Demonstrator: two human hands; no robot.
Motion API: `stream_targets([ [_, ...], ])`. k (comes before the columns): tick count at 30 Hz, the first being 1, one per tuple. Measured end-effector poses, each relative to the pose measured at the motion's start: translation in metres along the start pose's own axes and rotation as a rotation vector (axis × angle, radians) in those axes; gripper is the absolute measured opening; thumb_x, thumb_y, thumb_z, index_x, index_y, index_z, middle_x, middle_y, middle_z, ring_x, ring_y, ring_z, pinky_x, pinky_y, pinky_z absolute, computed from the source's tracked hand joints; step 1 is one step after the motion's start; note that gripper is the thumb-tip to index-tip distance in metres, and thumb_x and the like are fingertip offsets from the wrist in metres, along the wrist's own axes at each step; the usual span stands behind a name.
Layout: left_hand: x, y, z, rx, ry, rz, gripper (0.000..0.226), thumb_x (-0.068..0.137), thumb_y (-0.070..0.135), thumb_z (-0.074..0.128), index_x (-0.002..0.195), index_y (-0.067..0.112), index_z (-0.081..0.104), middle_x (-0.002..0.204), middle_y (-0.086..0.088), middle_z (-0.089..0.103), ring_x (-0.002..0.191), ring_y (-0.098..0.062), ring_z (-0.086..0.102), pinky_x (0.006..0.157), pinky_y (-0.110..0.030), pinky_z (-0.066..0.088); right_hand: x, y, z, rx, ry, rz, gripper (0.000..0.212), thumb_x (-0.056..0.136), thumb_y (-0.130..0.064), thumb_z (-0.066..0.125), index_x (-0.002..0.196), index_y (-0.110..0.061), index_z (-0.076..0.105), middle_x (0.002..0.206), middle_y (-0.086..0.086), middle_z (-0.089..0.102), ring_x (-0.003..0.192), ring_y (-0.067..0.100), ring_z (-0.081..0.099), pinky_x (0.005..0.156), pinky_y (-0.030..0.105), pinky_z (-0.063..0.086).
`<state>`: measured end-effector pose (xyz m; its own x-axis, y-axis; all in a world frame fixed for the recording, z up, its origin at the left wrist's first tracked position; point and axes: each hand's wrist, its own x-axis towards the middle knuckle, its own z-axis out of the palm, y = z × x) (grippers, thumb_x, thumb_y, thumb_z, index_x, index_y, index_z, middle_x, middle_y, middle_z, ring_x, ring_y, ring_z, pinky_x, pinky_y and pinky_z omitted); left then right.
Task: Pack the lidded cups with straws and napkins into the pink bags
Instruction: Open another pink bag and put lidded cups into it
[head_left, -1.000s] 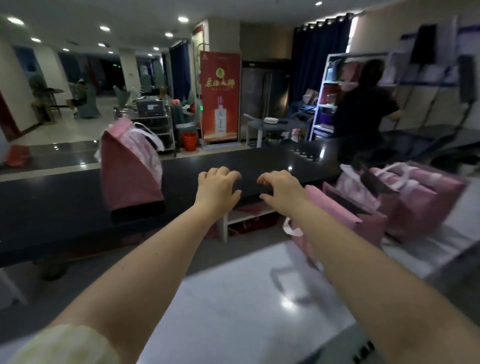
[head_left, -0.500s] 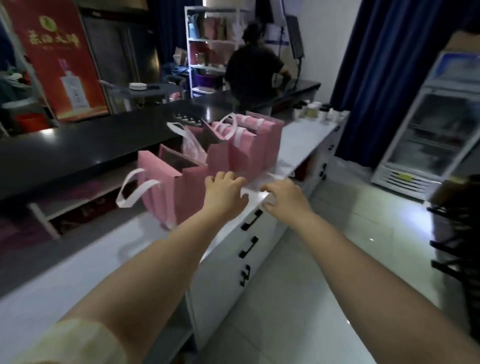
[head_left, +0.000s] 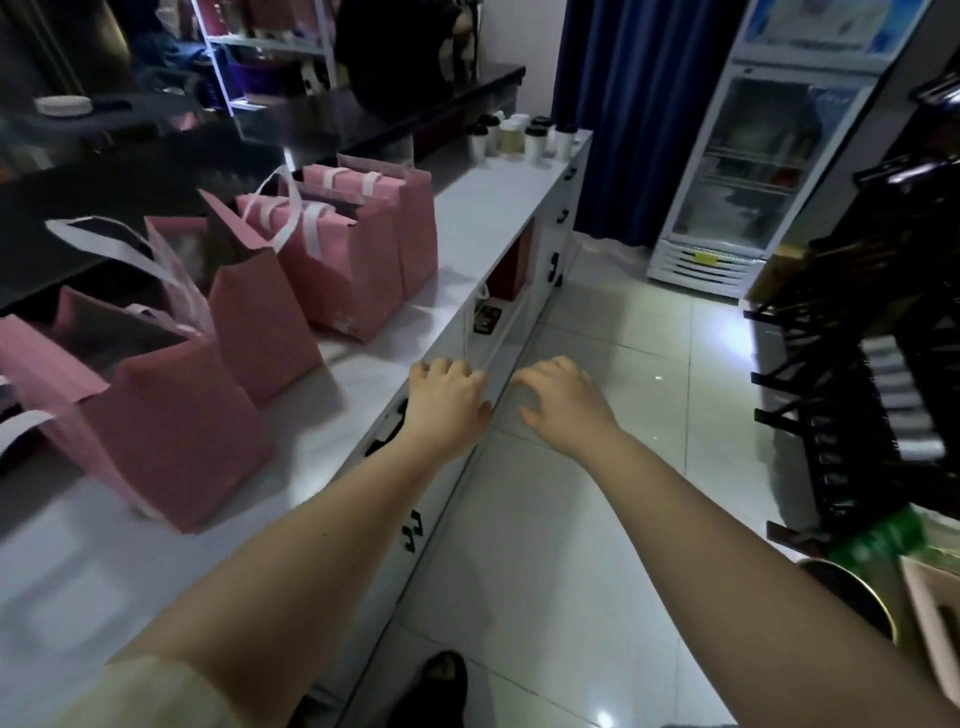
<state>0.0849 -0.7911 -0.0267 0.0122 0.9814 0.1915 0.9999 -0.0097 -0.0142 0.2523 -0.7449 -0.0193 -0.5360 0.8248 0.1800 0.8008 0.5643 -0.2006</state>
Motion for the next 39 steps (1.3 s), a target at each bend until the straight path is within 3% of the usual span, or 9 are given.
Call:
stream_targets([
  [9, 0.165, -0.028, 0.029, -0.050, 0.069, 0.070, 0.037, 0.089, 0.040, 0.049, 0.122, 0.025, 0.058, 0.115, 0.001, 0.061, 0.115, -0.025, 0.048, 0.096, -0.041, 0.031, 0.146, 0.064, -0.018, -0.083, 0.005, 0.034, 0.038, 0.091, -0.020, 0.056, 0.128, -0.023, 0.055, 0.127, -0.001, 0.054, 0.123, 0.021, 0.037, 0.097, 0.030, 0.028],
  [13, 0.252, -0.059, 0.020, -0.090, 0.156, 0.000, 0.035, 0.087, 0.038, 0.053, 0.118, 0.026, 0.061, 0.113, 0.001, 0.063, 0.113, -0.026, 0.050, 0.093, -0.041, 0.030, 0.215, 0.089, -0.025, -0.074, 0.065, 0.082, 0.036, 0.092, -0.020, 0.055, 0.128, -0.021, 0.055, 0.127, -0.002, 0.054, 0.123, 0.022, 0.037, 0.096, 0.031, 0.029],
  [20, 0.350, -0.105, 0.037, -0.069, 0.167, -0.126, 0.037, 0.089, 0.037, 0.056, 0.124, 0.028, 0.059, 0.118, 0.001, 0.062, 0.113, -0.027, 0.047, 0.090, -0.042, 0.030, 0.317, 0.126, -0.003, 0.021, -0.017, 0.014, 0.040, 0.092, -0.019, 0.056, 0.131, -0.023, 0.053, 0.131, -0.002, 0.052, 0.127, 0.020, 0.034, 0.099, 0.031, 0.029],
  [24, 0.408, -0.127, 0.030, -0.031, 0.250, -0.248, 0.035, 0.087, 0.033, 0.057, 0.121, 0.024, 0.061, 0.116, -0.003, 0.062, 0.111, -0.030, 0.048, 0.089, -0.043, 0.031, 0.402, 0.138, 0.000, 0.060, 0.028, -0.116, 0.037, 0.090, -0.021, 0.058, 0.127, -0.023, 0.056, 0.129, -0.004, 0.055, 0.126, 0.020, 0.036, 0.103, 0.034, 0.031],
  [28, 0.447, -0.156, 0.025, -0.015, 0.312, -0.496, 0.033, 0.088, 0.028, 0.054, 0.119, 0.021, 0.060, 0.120, -0.005, 0.061, 0.113, -0.031, 0.046, 0.090, -0.044, 0.033, 0.478, 0.141, 0.010, 0.058, 0.009, -0.362, 0.035, 0.092, -0.024, 0.056, 0.127, -0.023, 0.056, 0.126, -0.004, 0.056, 0.124, 0.020, 0.038, 0.100, 0.032, 0.032],
  [32, 0.456, -0.177, 0.025, 0.007, 0.353, -0.723, 0.027, 0.087, 0.034, 0.053, 0.108, 0.022, 0.064, 0.112, -0.003, 0.064, 0.108, -0.029, 0.048, 0.087, -0.043, 0.033, 0.540, 0.134, 0.010, 0.122, 0.009, -0.574, 0.032, 0.092, -0.023, 0.058, 0.124, -0.020, 0.060, 0.122, -0.001, 0.060, 0.120, 0.023, 0.043, 0.099, 0.037, 0.037],
  [39, 0.470, -0.206, 0.026, 0.087, 0.359, -0.969, 0.024, 0.088, 0.040, 0.052, 0.102, 0.024, 0.063, 0.107, -0.001, 0.064, 0.108, -0.028, 0.051, 0.088, -0.045, 0.034, 0.637, 0.092, 0.014, 0.254, 0.008, -0.828, 0.031, 0.088, -0.017, 0.057, 0.118, -0.018, 0.064, 0.116, 0.000, 0.063, 0.113, 0.025, 0.047, 0.096, 0.040, 0.040],
])
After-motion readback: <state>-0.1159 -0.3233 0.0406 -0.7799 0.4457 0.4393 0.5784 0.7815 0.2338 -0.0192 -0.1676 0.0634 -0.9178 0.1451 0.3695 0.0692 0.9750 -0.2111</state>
